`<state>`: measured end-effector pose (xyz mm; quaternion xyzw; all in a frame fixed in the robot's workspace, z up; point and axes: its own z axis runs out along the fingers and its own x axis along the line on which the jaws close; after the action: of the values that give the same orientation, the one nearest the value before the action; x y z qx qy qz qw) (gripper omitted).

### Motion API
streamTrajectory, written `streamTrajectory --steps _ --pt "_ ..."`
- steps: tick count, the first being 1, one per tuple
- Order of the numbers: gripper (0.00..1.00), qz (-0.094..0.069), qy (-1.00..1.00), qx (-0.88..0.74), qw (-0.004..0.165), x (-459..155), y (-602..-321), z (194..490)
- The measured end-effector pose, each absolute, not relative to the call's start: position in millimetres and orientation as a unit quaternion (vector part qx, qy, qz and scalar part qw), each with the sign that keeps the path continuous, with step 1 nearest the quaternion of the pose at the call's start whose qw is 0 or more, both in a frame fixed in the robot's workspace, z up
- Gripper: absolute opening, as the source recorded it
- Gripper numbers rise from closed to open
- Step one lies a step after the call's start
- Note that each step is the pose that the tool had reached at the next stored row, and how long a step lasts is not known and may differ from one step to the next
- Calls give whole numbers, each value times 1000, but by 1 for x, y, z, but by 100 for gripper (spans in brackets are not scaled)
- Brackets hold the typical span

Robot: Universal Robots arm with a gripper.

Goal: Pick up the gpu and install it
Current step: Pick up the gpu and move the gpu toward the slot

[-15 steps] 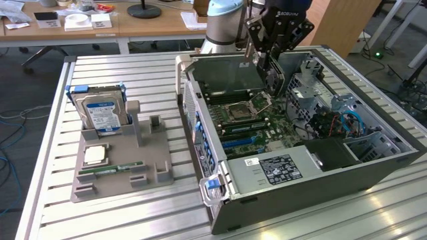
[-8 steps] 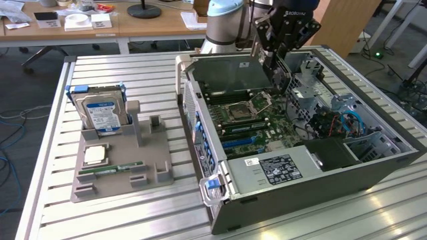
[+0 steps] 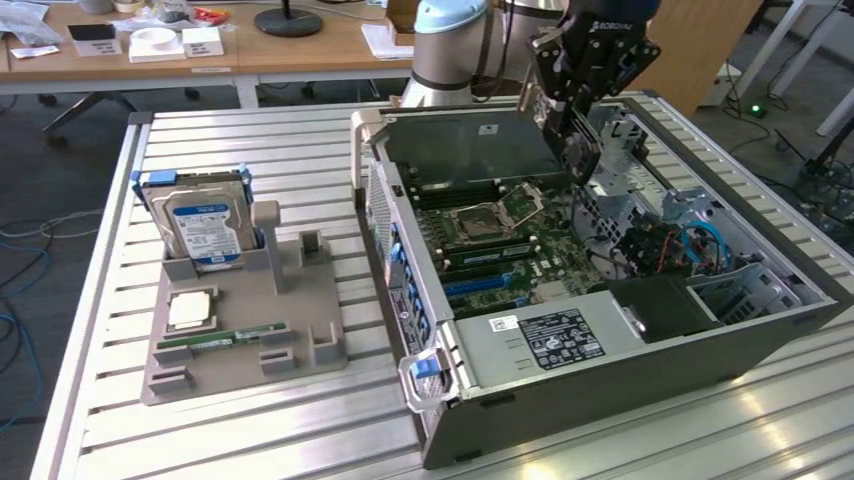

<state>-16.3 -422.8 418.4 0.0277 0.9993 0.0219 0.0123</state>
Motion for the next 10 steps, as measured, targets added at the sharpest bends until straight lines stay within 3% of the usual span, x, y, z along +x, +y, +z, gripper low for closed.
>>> streamTrajectory --steps 10 --pt "26 22 999 28 12 7 -422 418"
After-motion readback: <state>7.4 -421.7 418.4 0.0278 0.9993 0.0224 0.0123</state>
